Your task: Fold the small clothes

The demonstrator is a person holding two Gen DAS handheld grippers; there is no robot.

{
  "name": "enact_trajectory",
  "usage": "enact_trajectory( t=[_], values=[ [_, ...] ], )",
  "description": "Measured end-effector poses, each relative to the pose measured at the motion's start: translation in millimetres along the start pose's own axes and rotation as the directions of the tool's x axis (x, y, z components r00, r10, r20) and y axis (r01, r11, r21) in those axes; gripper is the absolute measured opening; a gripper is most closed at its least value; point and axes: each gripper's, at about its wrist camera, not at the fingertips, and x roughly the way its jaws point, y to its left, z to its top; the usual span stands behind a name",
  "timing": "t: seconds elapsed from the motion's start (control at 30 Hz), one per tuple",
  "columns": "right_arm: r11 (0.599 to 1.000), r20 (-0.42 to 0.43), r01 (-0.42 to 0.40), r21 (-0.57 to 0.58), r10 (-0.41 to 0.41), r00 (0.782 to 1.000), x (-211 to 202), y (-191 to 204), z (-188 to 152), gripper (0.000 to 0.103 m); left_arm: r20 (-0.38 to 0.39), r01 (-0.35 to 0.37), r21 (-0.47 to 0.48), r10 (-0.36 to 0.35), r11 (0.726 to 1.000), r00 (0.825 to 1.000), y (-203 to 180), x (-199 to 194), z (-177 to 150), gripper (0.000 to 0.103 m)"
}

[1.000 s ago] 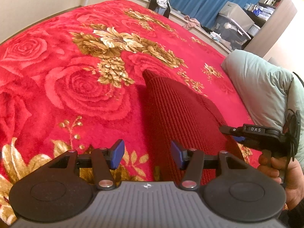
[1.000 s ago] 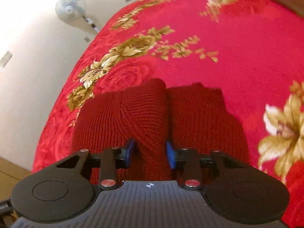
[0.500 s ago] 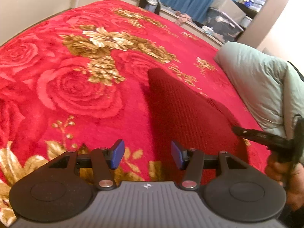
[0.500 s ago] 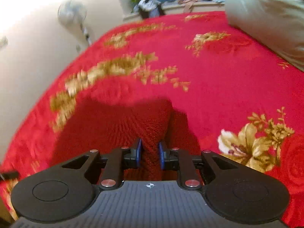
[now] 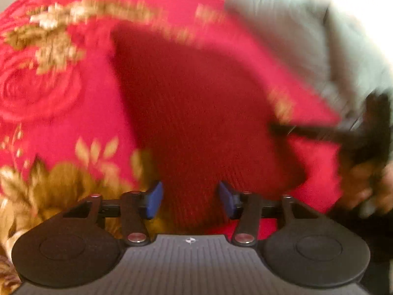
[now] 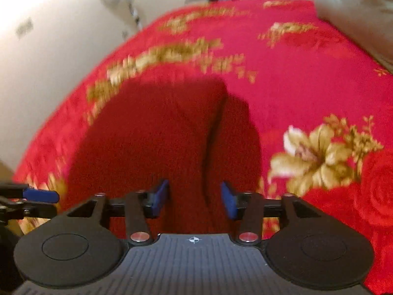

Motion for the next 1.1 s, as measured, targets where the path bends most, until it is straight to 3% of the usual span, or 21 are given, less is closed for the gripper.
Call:
enact_trajectory(
  t=[0.03, 0.1, 0.2, 0.3, 0.4, 0.47, 0.53, 0.6, 0.7, 0.77, 0.9, 1.1],
  values=[
    [1.0, 0.003, 0.002, -0.017, -0.002, 1.0, 1.1, 1.8, -3.3, 0.019, -0.033, -0.034, 0.027, 0.035, 0.999, 0.999, -4.6, 9.0, -2.1, 0.042],
    [0.999, 0.009, 0.022, -0.046, -0.022, 1.0, 2.4, 5.2, -7.2, 0.018, -0.048, -0.077, 0.085, 0.082, 0.993, 0.996, -13.7, 18.3, -5.1, 0.042],
    [0.997, -0.009, 0.032, -0.072, -0.032, 0.999, 6.9, 8.7, -11.4, 0.019, -0.049, -0.093, 0.097, 0.099, 0.991, 0.994, -16.8, 22.8, -6.4, 0.043],
    [0.993, -0.008, 0.028, -0.118, -0.029, 1.0, 8.1, 9.8, -16.8, 0.024, -0.037, -0.102, 0.098, 0.106, 0.99, 0.994, -18.3, 21.7, -5.4, 0.05],
    [0.999, 0.058, -0.027, -0.043, 0.029, 0.998, -6.6, 0.0, -10.6, 0.032, -0.015, -0.073, 0.07, 0.074, 0.995, 0.997, -10.8, 8.9, -2.4, 0.058],
    [0.998, 0.162, -0.058, 0.025, 0.054, 0.985, -21.9, -11.1, -4.0, 0.049, 0.027, -0.024, 0.016, 0.024, 1.0, 0.999, 1.3, -7.4, 3.4, 0.065],
    [0.992, 0.209, -0.068, 0.107, 0.045, 0.977, -25.6, -24.5, 0.1, 0.064, 0.069, 0.007, -0.038, -0.005, 0.999, 0.998, 11.6, -20.7, 11.2, 0.071],
    [0.98, 0.174, -0.065, 0.189, 0.032, 0.984, -16.5, -38.6, 2.9, 0.067, 0.105, 0.027, -0.098, -0.017, 0.995, 0.994, 24.4, -30.8, 23.6, 0.074],
    [0.952, 0.067, -0.099, 0.289, 0.083, 0.994, 8.7, -56.7, 3.1, 0.068, 0.128, 0.058, -0.155, -0.038, 0.986, 0.991, 39.4, -33.9, 47.9, 0.074],
    [0.938, 0.045, -0.113, 0.329, 0.104, 0.994, 18.2, -63.6, 2.2, 0.079, 0.134, 0.075, -0.187, -0.051, 0.98, 0.99, 48.9, -28.4, 63.3, 0.081],
    [0.929, 0.038, -0.125, 0.35, 0.119, 0.992, 19.9, -68.9, 1.7, 0.083, 0.138, 0.129, -0.266, -0.094, 0.955, 0.986, 69.1, -6.4, 87.5, 0.085],
    [0.934, 0.038, -0.172, 0.312, 0.169, 0.985, 17.2, -64.4, 2.1, 0.084, 0.113, 0.187, -0.36, -0.156, 0.914, 0.981, 92.3, 35.7, 93.3, 0.088]
  ],
)
